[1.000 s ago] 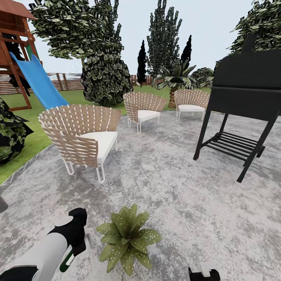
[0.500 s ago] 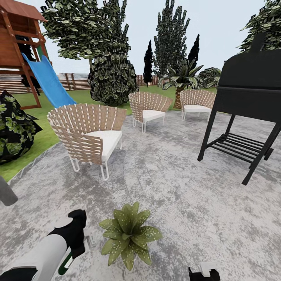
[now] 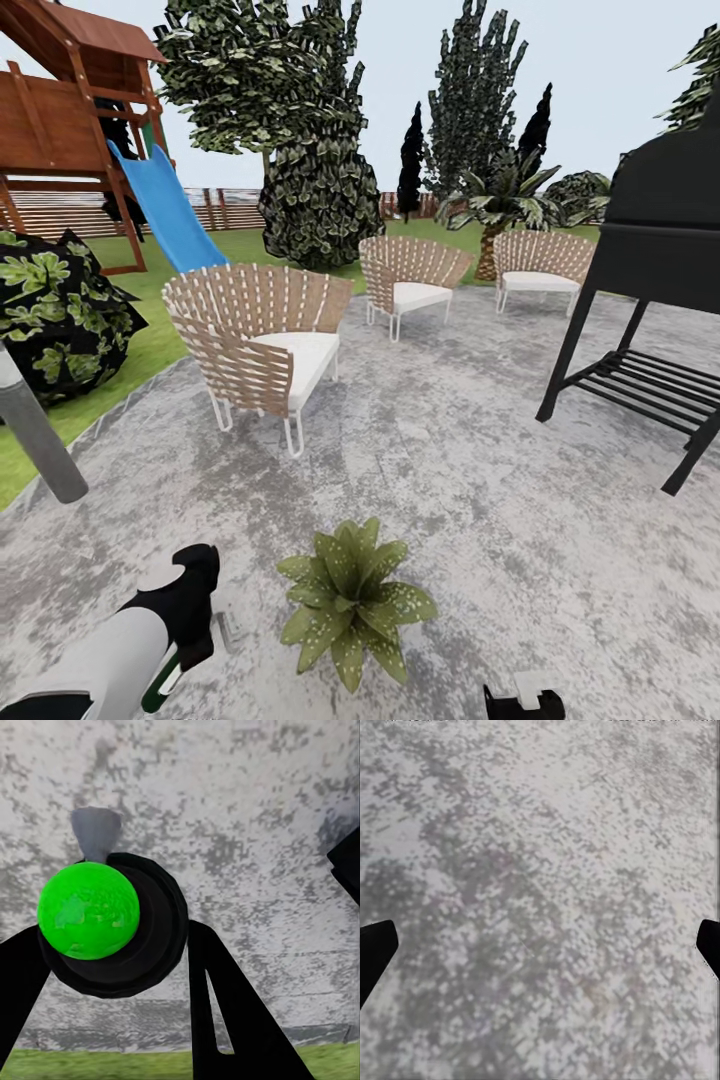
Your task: Pick up the pesticide atomizer in the garden and spray insectifuge to fully cover both potted plants in the garden.
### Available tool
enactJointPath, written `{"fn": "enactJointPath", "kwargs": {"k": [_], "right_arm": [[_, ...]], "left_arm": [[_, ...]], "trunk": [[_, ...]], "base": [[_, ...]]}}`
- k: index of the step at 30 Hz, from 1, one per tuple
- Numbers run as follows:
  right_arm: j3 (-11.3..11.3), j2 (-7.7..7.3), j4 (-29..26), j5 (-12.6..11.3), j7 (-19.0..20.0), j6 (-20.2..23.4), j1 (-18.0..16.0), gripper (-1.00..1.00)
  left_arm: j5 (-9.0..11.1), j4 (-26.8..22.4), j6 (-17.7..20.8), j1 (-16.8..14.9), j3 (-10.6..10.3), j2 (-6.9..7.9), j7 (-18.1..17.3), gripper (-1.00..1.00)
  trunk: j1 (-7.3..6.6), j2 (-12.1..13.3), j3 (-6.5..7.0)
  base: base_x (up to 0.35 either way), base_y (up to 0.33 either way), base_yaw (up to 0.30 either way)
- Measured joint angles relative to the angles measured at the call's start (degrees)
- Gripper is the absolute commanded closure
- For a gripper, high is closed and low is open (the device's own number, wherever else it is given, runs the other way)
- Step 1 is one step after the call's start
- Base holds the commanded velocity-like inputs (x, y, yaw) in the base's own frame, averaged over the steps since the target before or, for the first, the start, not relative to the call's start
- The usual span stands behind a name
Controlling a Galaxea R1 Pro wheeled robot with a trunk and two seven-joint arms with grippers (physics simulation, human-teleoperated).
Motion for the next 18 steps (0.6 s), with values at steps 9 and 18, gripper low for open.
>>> {"fn": "enactJointPath", "kwargs": {"k": [9,18], "right_arm": [[0.0,-0.02,0.0,0.0,0.1,0.0,0.0,-1.00],[0.0,-0.01,0.0,0.0,0.0,0.0,0.0,-1.00]], "left_arm": [[0.0,0.0,0.1,0.0,0.2,-0.17,0.2,1.00],[0.1,-0.1,0.0,0.0,0.3,-0.16,0.2,1.00]], "trunk": [[0.00,0.0,0.00],[0.03,0.0,0.00]], "base": [[0.143,-0.211,0.005],[-0.139,-0.244,0.248]]}}
